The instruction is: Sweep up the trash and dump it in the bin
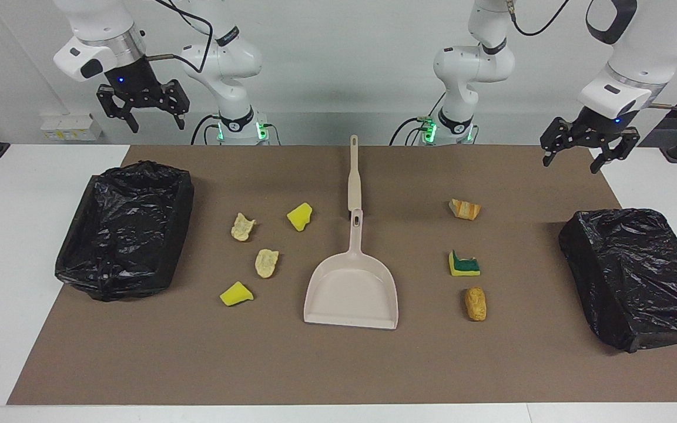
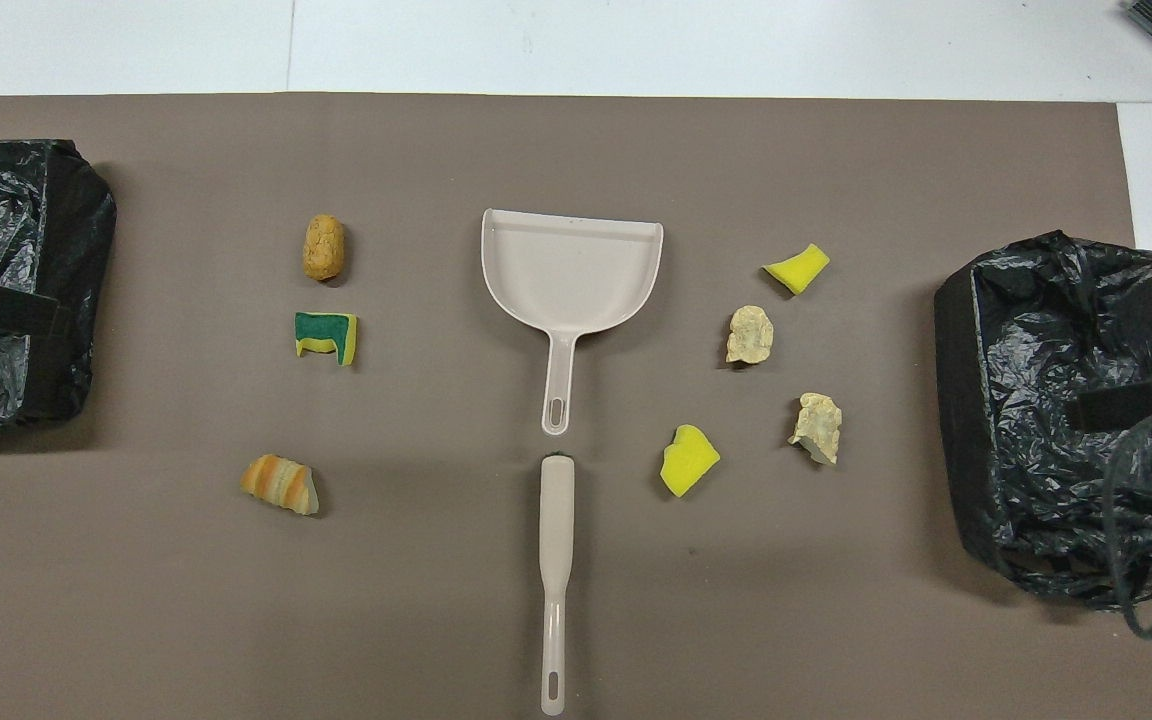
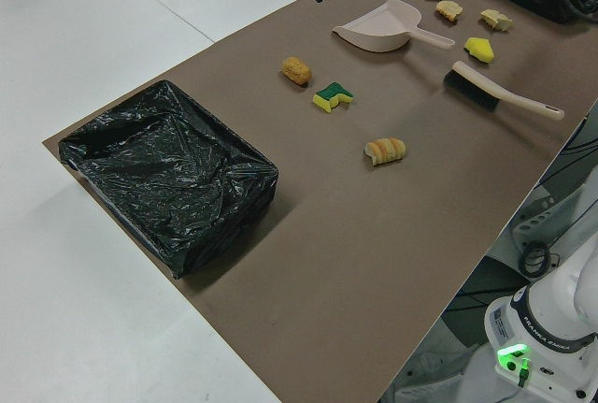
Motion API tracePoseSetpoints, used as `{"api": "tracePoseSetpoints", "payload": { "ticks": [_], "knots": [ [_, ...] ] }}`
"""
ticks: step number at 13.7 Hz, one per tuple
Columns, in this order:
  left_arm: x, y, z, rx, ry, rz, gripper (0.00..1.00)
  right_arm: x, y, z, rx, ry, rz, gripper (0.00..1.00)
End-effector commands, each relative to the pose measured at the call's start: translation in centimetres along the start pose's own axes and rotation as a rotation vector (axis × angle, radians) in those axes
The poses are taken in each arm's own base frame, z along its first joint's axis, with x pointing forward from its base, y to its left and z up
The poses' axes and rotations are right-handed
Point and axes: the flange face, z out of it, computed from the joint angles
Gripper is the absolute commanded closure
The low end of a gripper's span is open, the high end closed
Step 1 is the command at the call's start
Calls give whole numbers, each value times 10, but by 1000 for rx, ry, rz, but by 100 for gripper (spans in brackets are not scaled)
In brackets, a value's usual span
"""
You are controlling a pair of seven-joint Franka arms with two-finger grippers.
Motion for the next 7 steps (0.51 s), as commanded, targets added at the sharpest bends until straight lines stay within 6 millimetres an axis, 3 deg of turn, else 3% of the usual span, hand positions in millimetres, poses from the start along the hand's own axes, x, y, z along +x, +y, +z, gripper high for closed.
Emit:
{"api": "tracePoseSetpoints", "payload": {
  "ticks": [1, 7],
  "knots": [
    [0, 2, -1, 12, -5, -5, 0, -7, 3, 1, 10, 1, -30, 0],
    [6, 8, -1, 13, 34, 1, 0, -6, -6, 7, 12, -14, -22, 0]
  ]
}}
